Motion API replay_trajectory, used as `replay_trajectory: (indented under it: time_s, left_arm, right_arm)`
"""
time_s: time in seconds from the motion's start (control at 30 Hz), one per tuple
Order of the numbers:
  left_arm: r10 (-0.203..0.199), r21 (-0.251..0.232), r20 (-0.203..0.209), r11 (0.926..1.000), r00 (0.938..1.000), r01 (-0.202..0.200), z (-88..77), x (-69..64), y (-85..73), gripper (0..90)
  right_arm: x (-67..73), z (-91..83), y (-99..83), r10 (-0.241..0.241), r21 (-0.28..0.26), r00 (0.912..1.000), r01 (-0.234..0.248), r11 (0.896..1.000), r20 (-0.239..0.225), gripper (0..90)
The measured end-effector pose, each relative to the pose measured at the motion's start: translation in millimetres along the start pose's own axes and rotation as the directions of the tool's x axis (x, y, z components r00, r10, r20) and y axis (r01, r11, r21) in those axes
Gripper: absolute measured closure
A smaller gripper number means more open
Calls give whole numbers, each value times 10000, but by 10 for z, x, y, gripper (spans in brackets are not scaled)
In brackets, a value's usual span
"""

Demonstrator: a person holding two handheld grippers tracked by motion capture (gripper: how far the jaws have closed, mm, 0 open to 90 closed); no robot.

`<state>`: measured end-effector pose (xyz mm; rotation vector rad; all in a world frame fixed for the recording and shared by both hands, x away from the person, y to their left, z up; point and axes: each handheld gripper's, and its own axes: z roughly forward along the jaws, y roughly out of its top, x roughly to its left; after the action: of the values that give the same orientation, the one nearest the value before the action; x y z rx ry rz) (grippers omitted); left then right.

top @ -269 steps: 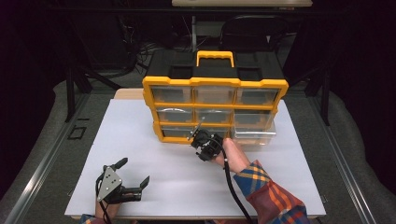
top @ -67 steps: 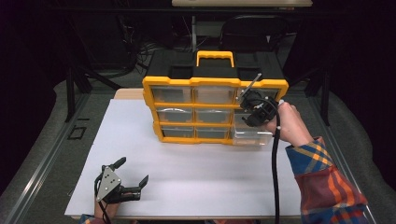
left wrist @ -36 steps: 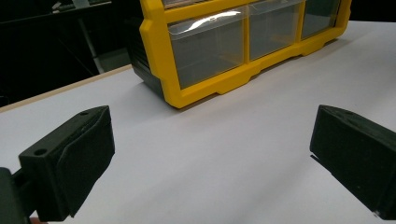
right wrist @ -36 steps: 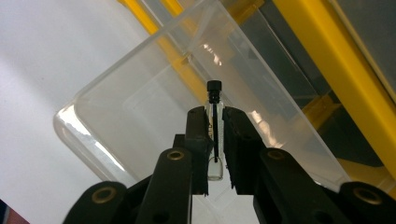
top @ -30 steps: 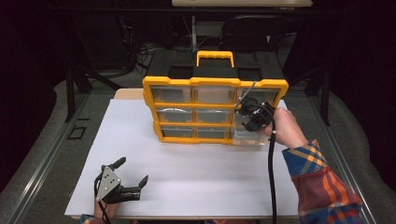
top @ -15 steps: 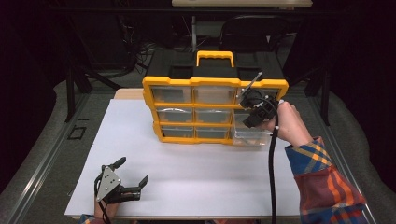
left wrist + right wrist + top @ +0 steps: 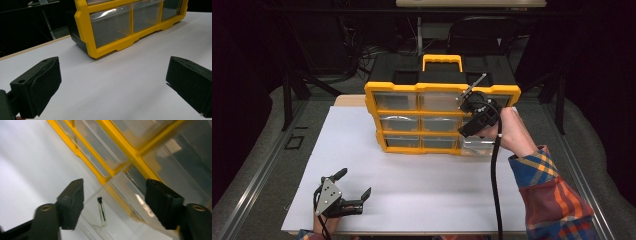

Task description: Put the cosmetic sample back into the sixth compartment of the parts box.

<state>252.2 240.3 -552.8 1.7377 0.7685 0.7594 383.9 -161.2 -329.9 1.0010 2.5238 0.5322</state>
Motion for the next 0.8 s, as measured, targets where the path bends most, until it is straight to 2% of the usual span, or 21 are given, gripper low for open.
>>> replay_trajectory:
  time_s: [0.17,0.4,0.6,0.8]
  left_arm:
    - [-27,-34,-9,10000,10000,27,4,0,7,1]
    - [-20,-9,-43,10000,10000,20,3,4,1,1]
    - [-44,-23,-58,10000,10000,44,-10,11,-7,1]
    - [-31,-80,-60,10000,10000,30,-27,21,-4,0]
  right_arm:
    - [68,30,65,-79,-356,9998,74,9993,-155,167]
    - [200,88,130,-264,-928,9992,235,9954,-302,55]
    - [394,127,140,-383,-1436,9986,325,9891,-375,0]
    - [580,252,128,-515,-1541,9972,427,9871,-539,0]
